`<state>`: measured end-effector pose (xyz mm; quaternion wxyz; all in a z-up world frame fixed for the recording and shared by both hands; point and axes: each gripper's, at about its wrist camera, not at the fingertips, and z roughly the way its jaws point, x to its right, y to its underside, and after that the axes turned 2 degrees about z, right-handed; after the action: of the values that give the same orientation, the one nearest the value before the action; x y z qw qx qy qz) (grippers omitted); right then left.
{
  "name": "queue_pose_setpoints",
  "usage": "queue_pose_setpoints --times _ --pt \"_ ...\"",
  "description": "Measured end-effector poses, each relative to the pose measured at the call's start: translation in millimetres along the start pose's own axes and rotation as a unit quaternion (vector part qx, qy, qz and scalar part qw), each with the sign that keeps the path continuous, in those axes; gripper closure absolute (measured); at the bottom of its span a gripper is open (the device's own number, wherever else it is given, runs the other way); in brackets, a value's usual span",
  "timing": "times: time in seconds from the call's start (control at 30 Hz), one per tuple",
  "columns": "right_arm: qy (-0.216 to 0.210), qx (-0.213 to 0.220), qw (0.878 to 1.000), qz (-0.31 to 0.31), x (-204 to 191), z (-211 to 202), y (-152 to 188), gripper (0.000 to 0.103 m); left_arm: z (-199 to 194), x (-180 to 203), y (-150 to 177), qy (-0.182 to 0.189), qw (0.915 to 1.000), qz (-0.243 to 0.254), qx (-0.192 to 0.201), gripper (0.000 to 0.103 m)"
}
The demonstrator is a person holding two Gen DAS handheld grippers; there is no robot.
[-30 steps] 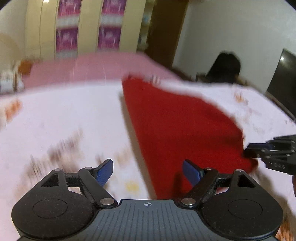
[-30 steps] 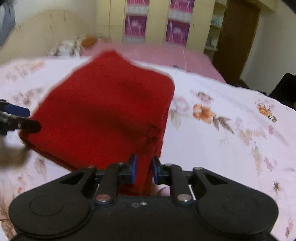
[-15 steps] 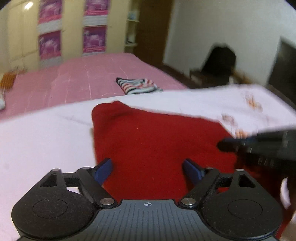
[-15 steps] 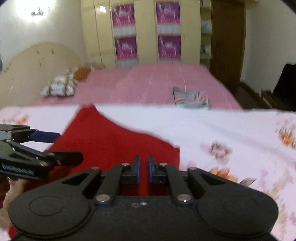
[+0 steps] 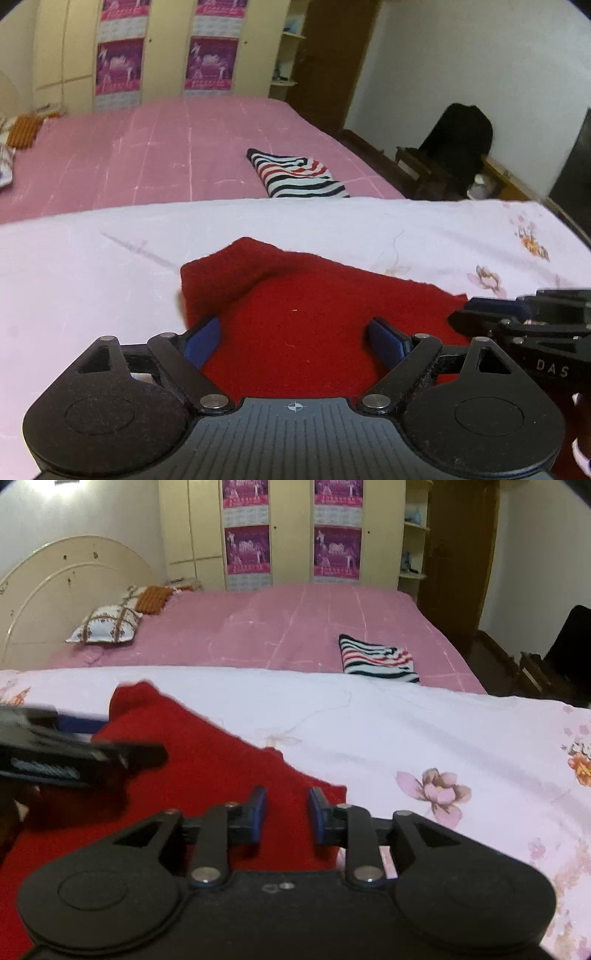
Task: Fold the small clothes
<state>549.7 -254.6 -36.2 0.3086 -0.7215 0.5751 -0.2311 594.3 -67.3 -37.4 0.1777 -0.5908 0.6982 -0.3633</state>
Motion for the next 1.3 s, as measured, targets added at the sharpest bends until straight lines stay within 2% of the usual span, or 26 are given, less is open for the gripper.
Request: queue_pose_setpoints --times 0.13,0.27,0.33,0.5,0.6,0.7,0.9,0.93,0.97,1.0,1.03,1.07,1.13,1.2,1.3 --pt "0.000 0.014 1.000 0.001 -0.5 -5.7 5.9 0.077 -5.4 8.3 2.4 -0.014 0.9998 0.017 0.003 0.017" --pt "0.001 0.032 0.999 0.010 -0.8 -24.7 6.9 0.071 -29.8 10.6 0.7 -0.039 0.9987 0.027 0.018 0.017" --pt "-0.014 0.051 0.998 0.015 1.7 -39.1 6.8 0.068 -46.3 18.0 6.0 -0.055 0.9977 0.029 0.029 0.017" --pt "-0.035 0.081 0.996 0.007 1.2 -73.7 16.7 0.067 -72.4 29.9 23.5 -0.060 0.9970 0.038 0.032 0.017" --pt "-0.039 0.068 0.997 -0.001 -1.3 -76.4 27.4 0.067 -72.6 33.5 31.3 -0.068 0.9967 0.038 0.024 0.017" --pt "-0.024 0.016 0.999 -0.016 -6.1 -60.4 39.0 0.066 -67.2 36.3 34.8 -0.074 0.9968 0.026 0.014 0.017" --pt "-0.024 0.010 1.000 0.011 -4.6 -60.6 35.6 0.061 -80.3 39.3 33.1 -0.084 0.9957 0.038 0.011 0.017" --pt "-0.027 0.017 0.999 0.019 -0.8 -68.4 36.3 0.059 -88.4 38.2 33.5 -0.082 0.9956 0.041 0.017 0.017" --pt "-0.032 0.027 0.999 0.027 4.0 -75.7 37.0 0.048 -95.7 36.7 35.1 -0.082 0.9955 0.043 0.021 0.017" --pt "-0.035 0.036 0.998 0.038 9.0 -81.8 38.0 0.027 -101.3 33.3 36.8 -0.080 0.9956 0.042 0.026 0.017" --pt "-0.041 0.041 0.997 0.052 16.8 -87.2 40.5 0.020 -108.5 26.5 40.6 -0.073 0.9963 0.033 0.030 0.017" --pt "-0.055 0.038 0.995 0.074 27.6 -90.7 42.6 0.019 -112.2 18.3 43.5 -0.064 0.9975 0.017 0.025 0.017" --pt "-0.103 0.015 0.985 0.135 53.3 -91.4 48.6 0.020 -116.3 -6.0 50.7 -0.008 0.9989 -0.045 0.006 0.017" --pt "-0.158 -0.011 0.965 0.210 81.9 -83.3 57.6 0.020 -113.9 -32.1 58.6 0.051 0.9914 -0.119 -0.016 0.017" --pt "-0.221 -0.034 0.931 0.289 107.8 -69.8 73.1 0.019 -106.7 -58.8 68.0 0.109 0.9761 -0.184 -0.038 0.017"
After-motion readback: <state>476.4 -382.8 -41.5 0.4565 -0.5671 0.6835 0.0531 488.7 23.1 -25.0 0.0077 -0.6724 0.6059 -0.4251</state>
